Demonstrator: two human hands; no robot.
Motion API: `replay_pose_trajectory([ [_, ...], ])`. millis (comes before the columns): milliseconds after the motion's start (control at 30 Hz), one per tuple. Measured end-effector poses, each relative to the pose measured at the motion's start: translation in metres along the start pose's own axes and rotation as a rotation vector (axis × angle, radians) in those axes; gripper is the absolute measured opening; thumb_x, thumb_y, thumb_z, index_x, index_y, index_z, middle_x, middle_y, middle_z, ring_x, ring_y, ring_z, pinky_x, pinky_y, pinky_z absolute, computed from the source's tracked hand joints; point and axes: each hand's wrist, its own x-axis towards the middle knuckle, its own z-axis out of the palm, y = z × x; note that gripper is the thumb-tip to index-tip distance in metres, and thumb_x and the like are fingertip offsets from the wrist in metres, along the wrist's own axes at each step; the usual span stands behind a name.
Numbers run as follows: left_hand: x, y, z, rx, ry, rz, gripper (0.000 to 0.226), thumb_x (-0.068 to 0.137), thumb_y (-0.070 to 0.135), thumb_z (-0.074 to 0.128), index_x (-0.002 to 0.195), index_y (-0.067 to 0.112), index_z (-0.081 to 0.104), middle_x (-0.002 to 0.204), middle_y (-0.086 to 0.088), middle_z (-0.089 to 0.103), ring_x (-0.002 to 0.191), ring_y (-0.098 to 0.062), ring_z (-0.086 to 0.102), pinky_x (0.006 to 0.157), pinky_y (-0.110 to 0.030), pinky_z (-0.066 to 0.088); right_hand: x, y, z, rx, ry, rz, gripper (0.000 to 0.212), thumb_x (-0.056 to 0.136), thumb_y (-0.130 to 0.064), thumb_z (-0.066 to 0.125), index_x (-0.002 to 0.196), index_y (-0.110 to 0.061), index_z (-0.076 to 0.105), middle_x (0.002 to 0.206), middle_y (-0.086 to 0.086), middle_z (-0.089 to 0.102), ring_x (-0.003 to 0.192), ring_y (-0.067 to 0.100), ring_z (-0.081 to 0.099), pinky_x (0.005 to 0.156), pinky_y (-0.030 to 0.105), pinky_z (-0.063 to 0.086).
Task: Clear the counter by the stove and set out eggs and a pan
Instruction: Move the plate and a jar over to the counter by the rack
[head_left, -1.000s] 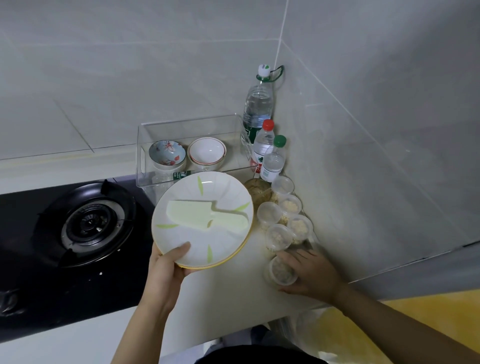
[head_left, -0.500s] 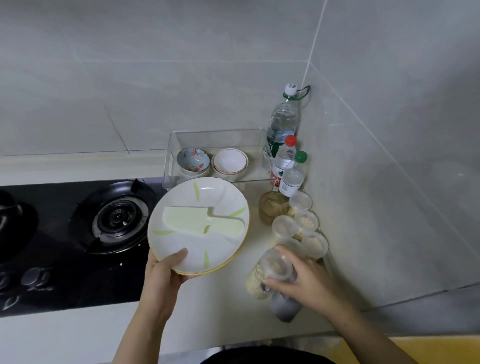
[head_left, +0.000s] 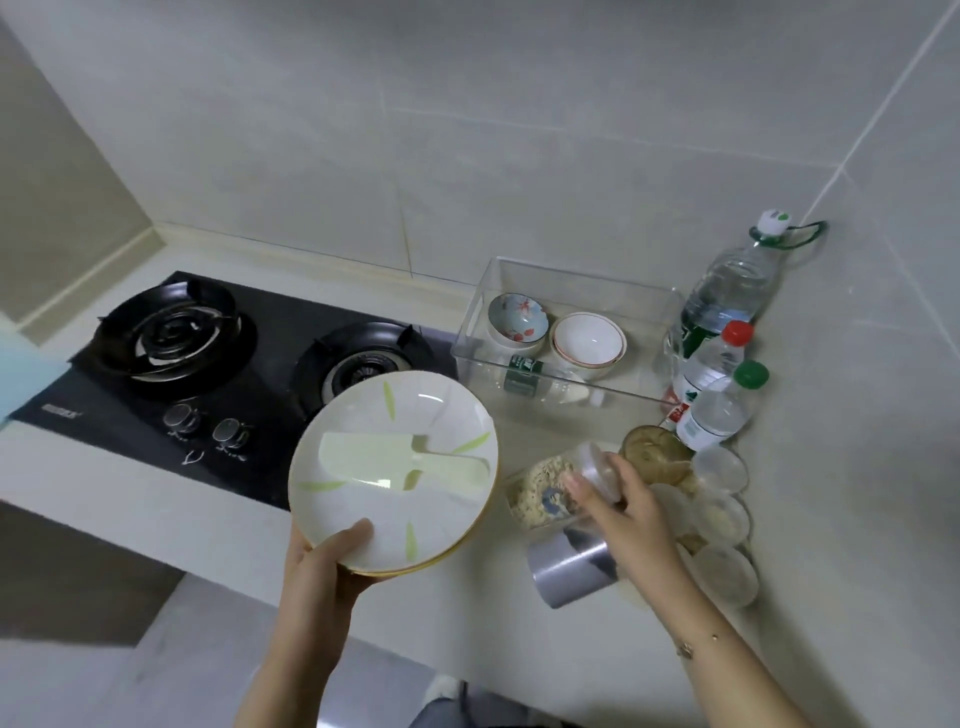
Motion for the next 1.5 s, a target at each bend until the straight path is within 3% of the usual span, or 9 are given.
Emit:
replay_pose_trajectory([
  [133, -0.020, -0.001, -0.015, -0.045, 0.106, 0.014, 0.052, 0.087, -0.004, 0.050, 0.131, 0.023, 0.053, 0.124, -0.008, 0.065, 0.112, -0.031, 0.062, 0.069, -0.041, 0.059, 0.012, -0.012, 0.012, 0.106, -0.075, 0.010, 0.059, 0.071, -0.056, 0.070, 0.121, -0.030, 0.055, 0.111, -0.004, 0.066, 0.099, 0.013, 0.066, 0.073, 0.025, 0.052],
  [267, -0.037, -0.003, -0.035, -0.030, 0.163, 0.059, 0.052, 0.085, -0.002, 0.051, 0.133, 0.020, 0.052, 0.125, -0.010, 0.064, 0.114, -0.033, 0.061, 0.072, -0.045, 0.058, 0.012, -0.013, 0.036, 0.098, -0.081, -0.030, 0.029, 0.075, -0.049, 0.069, 0.098, -0.035, 0.059, 0.099, -0.009, 0.069, 0.089, 0.009, 0.067, 0.068, 0.020, 0.047],
  [367, -0.050, -0.004, -0.049, -0.035, 0.217, 0.082, 0.053, 0.085, -0.001, 0.052, 0.134, 0.019, 0.050, 0.125, -0.012, 0.063, 0.111, -0.034, 0.062, 0.072, -0.050, 0.058, 0.008, -0.014, 0.055, 0.041, -0.126, -0.057, 0.041, 0.072, -0.054, 0.068, 0.106, -0.031, 0.060, 0.099, -0.009, 0.070, 0.089, 0.009, 0.068, 0.070, 0.022, 0.049],
  [500, -0.060, 0.002, -0.078, -0.111, 0.306, 0.032, 0.048, 0.086, -0.004, 0.049, 0.131, 0.013, 0.052, 0.119, -0.013, 0.067, 0.104, -0.033, 0.066, 0.062, -0.039, 0.058, -0.003, -0.026, 0.087, -0.132, -0.156, -0.121, 0.066, 0.067, -0.069, 0.067, 0.118, -0.030, 0.054, 0.101, -0.015, 0.066, 0.091, 0.008, 0.064, 0.076, 0.026, 0.050],
  [700, -0.073, 0.037, -0.134, -0.130, 0.362, 0.118, 0.050, 0.085, -0.006, 0.047, 0.129, 0.017, 0.054, 0.116, -0.009, 0.068, 0.102, -0.031, 0.067, 0.063, -0.040, 0.057, -0.029, -0.067, 0.149, -0.509, -0.258, -0.277, 0.065, 0.074, -0.061, 0.066, 0.128, -0.032, 0.045, 0.096, -0.001, 0.064, 0.089, 0.026, 0.061, 0.073, 0.036, 0.049],
  [900, -0.093, 0.069, -0.205, -0.143, 0.448, 0.223, 0.050, 0.086, -0.008, 0.046, 0.121, 0.027, 0.056, 0.106, -0.001, 0.071, 0.093, -0.027, 0.069, 0.059, -0.041, 0.057, -0.057, -0.101, 0.235, -0.564, -0.346, -0.421, 0.069, 0.069, -0.067, 0.062, 0.128, -0.034, 0.045, 0.102, 0.000, 0.065, 0.090, 0.027, 0.062, 0.072, 0.036, 0.049],
  [1167, -0.140, 0.084, -0.294, -0.264, 0.610, 0.291, 0.051, 0.084, -0.002, 0.054, 0.128, 0.025, 0.053, 0.115, -0.006, 0.069, 0.099, -0.029, 0.067, 0.062, -0.040, 0.058, -0.103, -0.135, 0.354, -0.680, -0.540, -0.562, 0.078, 0.067, -0.075, 0.053, 0.132, -0.035, 0.040, 0.092, -0.002, 0.060, 0.092, 0.027, 0.064, 0.067, 0.032, 0.047],
  [1267, -0.156, 0.087, -0.327, -0.298, 0.691, 0.331, 0.053, 0.081, 0.001, 0.058, 0.126, 0.028, 0.054, 0.112, -0.002, 0.070, 0.096, -0.023, 0.069, 0.062, -0.040, 0.058, -0.123, -0.150, 0.404, -0.721, -0.639, -0.645, 0.075, 0.072, -0.069, 0.059, 0.135, -0.033, 0.039, 0.105, 0.005, 0.066, 0.097, 0.029, 0.063, 0.072, 0.033, 0.048],
  [1500, -0.180, 0.095, -0.399, -0.337, 0.840, 0.411, 0.060, 0.073, 0.010, 0.058, 0.130, 0.027, 0.054, 0.123, -0.008, 0.065, 0.112, -0.031, 0.063, 0.076, -0.055, 0.056, -0.164, -0.180, 0.515, -0.747, -0.837, -0.797, 0.071, 0.072, -0.067, 0.060, 0.131, -0.032, 0.043, 0.107, 0.007, 0.066, 0.093, 0.029, 0.061, 0.066, 0.031, 0.041],
])
